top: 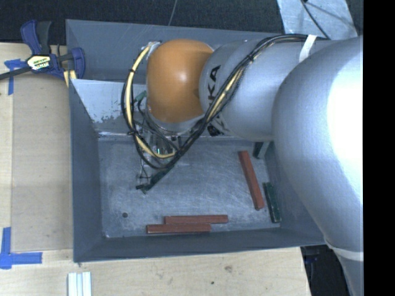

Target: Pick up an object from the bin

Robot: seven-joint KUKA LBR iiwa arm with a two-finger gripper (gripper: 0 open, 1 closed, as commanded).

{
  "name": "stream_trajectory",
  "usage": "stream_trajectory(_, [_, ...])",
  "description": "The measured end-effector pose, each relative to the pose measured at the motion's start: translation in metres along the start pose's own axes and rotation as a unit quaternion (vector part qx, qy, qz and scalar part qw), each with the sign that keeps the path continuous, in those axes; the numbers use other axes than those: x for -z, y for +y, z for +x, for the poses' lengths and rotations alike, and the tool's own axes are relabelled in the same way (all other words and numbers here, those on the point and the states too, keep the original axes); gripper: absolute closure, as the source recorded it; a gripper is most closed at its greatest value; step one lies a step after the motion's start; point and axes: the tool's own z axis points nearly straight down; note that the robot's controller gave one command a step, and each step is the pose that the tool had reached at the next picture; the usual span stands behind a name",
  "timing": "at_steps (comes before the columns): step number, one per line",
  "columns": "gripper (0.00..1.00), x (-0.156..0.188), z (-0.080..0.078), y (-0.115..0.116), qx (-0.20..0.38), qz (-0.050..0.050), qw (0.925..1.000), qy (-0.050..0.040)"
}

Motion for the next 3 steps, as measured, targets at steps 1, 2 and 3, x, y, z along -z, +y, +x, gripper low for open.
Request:
stream_trajectory(1, [0.00, 0.005, -0.002, 0.000, -0.001, -0.001, 1.0000, -0.0040])
stream_trajectory(2, [0.00, -0.010, 0.000, -0.027, -0.036, -0.002, 0.9993, -0.0052])
stream_trajectory(3, [0.00, -0.003, -0.033, -0.045, -0.108, -0.002, 0.9941, -0.0072])
